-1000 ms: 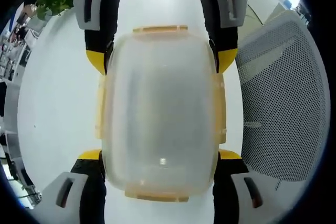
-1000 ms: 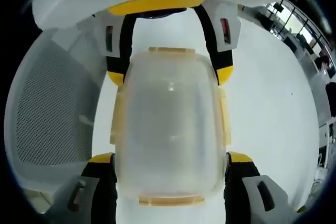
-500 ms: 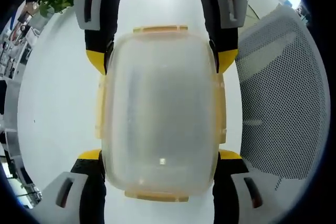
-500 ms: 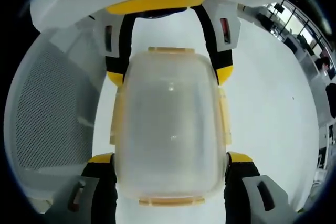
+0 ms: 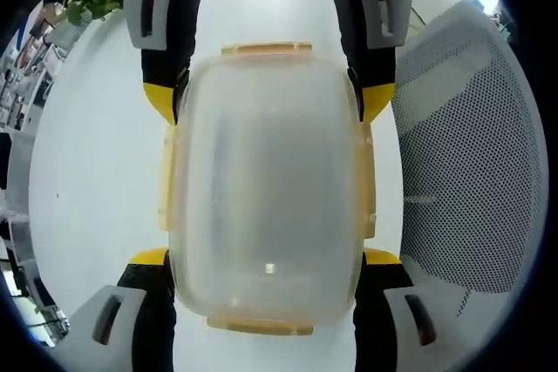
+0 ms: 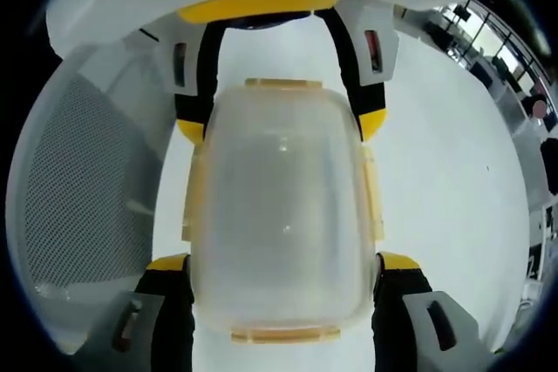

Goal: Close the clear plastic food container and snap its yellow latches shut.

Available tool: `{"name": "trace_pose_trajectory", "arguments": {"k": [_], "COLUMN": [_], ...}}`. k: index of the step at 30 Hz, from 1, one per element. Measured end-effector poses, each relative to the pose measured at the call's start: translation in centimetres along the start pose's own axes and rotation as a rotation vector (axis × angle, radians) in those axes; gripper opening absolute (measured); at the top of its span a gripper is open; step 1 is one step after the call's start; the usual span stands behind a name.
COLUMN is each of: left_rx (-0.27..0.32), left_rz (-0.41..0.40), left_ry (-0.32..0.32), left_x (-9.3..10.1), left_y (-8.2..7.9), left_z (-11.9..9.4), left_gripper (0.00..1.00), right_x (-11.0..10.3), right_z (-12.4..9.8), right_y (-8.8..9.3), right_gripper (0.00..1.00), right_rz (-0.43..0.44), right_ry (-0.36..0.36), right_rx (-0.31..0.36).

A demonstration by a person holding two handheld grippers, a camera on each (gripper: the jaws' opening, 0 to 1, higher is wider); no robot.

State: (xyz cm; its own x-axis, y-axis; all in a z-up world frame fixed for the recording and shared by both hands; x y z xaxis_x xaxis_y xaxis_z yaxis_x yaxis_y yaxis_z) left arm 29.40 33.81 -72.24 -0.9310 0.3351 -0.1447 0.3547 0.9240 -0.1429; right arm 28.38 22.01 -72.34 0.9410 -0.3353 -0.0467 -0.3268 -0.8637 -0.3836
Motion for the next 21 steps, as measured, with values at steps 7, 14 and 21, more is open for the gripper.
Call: {"name": "trace_pose_trajectory", "arguments": {"k": [7, 14, 21], "left_rx": [0.014, 0.006, 0.001], "left_rz": [-0.006, -0.012, -0.019], "left_ry": [-0.006, -0.004, -0.005], "left_x": [0.2, 0.5, 0.8], "left_y": [0.9, 1.7, 2.8], "left_z": [-0.2, -0.2, -0.4], "left_gripper": [0.85, 0.85, 0.85], "right_x": [-0.1, -0.3, -0.6], "right_z": [0.4, 0.8, 1.3], "right_y": [-0.7, -1.6, -2.7], "right_gripper": [0.85, 0.85, 0.85], "right_rz": [-0.001, -0.006, -0.008], "right_ry": [-0.001, -0.001, -0.002], "right_rx": [-0.001, -0.007, 0.0]}}
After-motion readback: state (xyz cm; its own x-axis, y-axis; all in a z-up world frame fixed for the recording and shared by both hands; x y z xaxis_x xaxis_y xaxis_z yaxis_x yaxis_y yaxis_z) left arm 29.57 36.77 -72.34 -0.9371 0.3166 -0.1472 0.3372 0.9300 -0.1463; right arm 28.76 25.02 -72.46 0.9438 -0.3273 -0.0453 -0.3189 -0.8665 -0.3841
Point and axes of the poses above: the point that each gripper's makers call its tool centre point, and the gripper's own axes: z roughly forward along the fingers, x roughly to its right, y roughly out of its underside, the point moved 9 cm from there along -z, roughly backward along the fingers, and after that the axes turned 15 degrees about z, right-handed, at the moved point
